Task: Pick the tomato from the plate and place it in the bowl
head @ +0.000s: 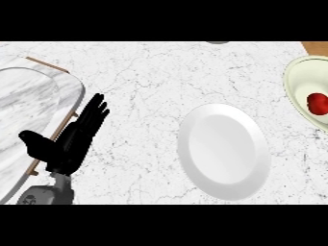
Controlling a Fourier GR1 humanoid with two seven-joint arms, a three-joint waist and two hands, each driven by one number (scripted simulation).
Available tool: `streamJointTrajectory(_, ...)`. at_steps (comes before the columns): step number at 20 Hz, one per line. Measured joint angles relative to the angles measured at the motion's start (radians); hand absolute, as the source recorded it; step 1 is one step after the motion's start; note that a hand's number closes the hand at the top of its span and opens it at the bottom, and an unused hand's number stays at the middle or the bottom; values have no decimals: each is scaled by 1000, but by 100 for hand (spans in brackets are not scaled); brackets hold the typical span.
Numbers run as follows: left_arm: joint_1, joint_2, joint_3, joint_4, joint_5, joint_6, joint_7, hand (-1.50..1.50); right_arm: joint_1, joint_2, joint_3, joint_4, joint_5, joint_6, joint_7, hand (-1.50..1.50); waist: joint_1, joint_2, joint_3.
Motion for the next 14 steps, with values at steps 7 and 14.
streamJointTrajectory(7, 46, 12, 24, -28, 7, 8, -4, 0, 314, -7, -98, -150, -148, 89, -16, 150, -48, -9, 1)
streamJointTrajectory(14, 79, 12, 39, -36, 7, 21, -11, 0, 635, 64, -126, -313, -225, 124, -36, 150, -90, -16, 4)
